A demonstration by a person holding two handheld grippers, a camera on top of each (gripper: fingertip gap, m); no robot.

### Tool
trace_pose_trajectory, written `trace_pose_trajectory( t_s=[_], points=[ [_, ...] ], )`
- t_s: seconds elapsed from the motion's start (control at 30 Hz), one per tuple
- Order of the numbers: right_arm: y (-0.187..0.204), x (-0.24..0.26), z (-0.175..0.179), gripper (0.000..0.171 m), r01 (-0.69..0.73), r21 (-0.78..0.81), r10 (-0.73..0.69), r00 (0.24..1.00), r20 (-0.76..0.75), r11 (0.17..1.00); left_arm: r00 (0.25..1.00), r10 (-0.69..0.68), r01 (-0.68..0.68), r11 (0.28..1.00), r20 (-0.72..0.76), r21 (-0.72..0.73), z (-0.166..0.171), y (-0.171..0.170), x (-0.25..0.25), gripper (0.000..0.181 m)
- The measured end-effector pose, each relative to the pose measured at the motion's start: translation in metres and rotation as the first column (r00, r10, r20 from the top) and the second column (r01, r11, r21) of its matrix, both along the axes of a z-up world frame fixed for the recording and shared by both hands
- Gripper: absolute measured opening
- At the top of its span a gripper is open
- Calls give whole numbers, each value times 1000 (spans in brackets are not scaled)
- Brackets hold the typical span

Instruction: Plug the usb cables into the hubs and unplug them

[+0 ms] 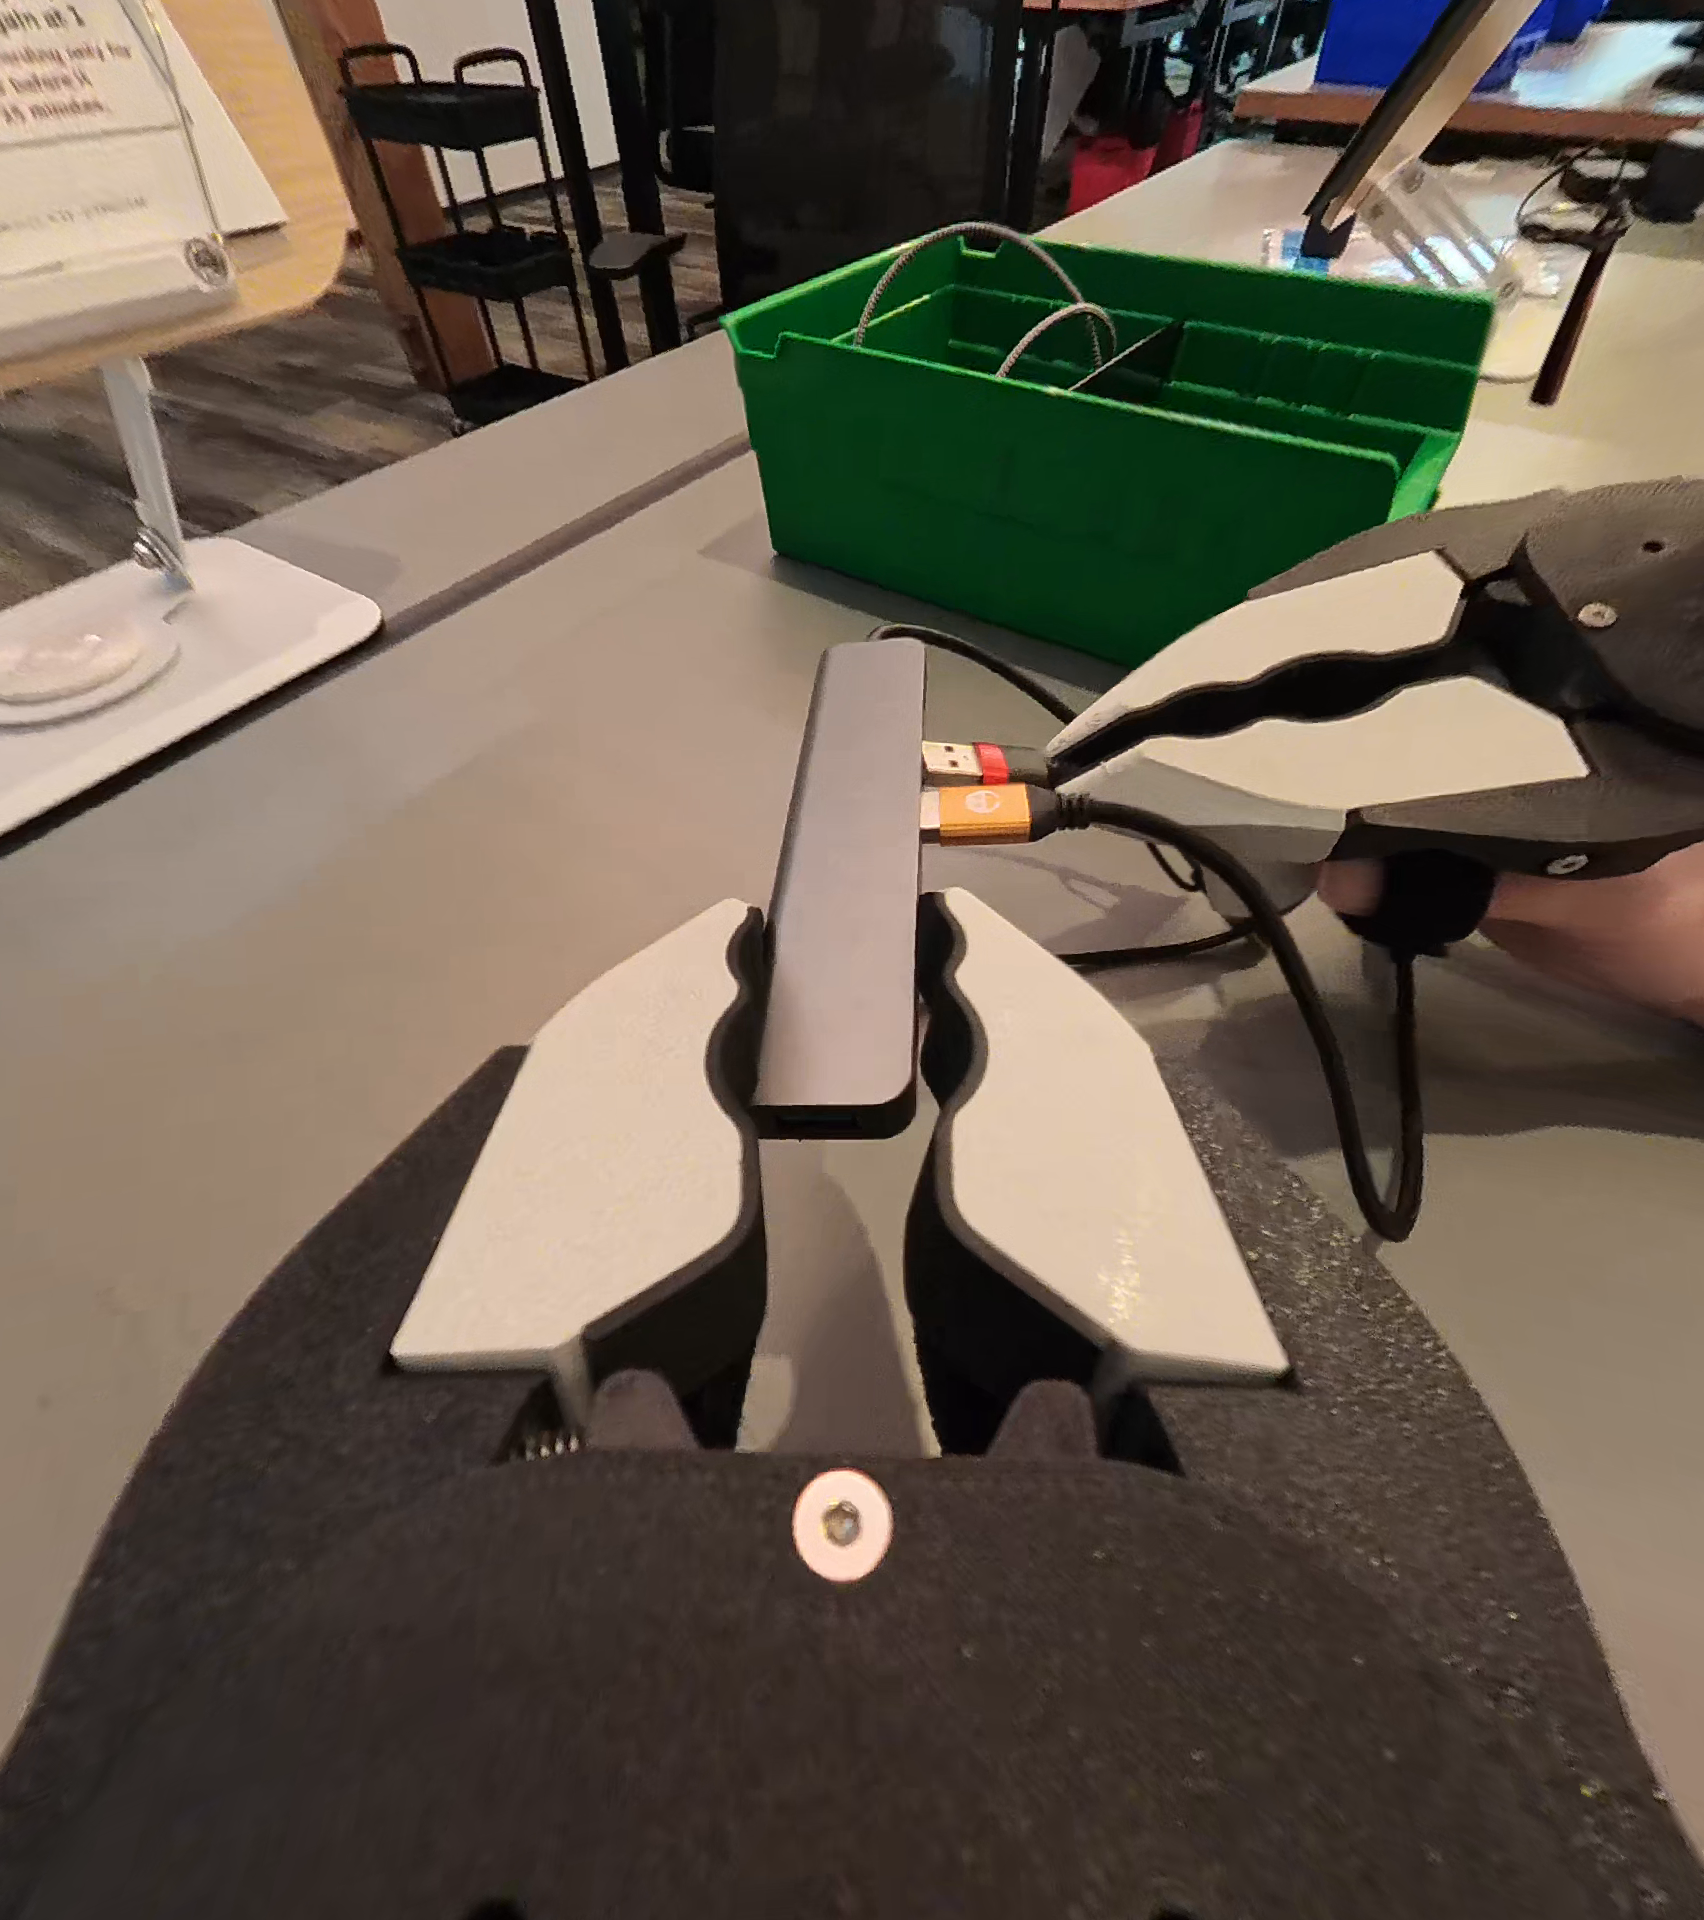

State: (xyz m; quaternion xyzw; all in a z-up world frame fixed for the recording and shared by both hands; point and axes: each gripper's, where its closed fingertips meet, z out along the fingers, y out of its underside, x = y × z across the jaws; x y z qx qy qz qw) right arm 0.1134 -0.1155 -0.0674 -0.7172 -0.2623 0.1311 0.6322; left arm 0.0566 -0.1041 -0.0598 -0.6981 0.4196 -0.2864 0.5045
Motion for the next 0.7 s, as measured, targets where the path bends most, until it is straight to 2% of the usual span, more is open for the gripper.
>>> trace_pose_trajectory(
  t_s=[0.17,0.5,0.7],
  points=[
    [0,1,2,6,0,2,0,1000,-13,1000,998,20,-11,992,-67,126,4,-1,1,28],
    [-2,-3,5,6,29,84,-37,996,86,996,995,34,-17,983,-94,180,6,-2,2,28],
    [-1,0,5,6,41,82,-48,995,83,996,998,13,-3,987,-64,164,8,-4,2,28]
  ],
)
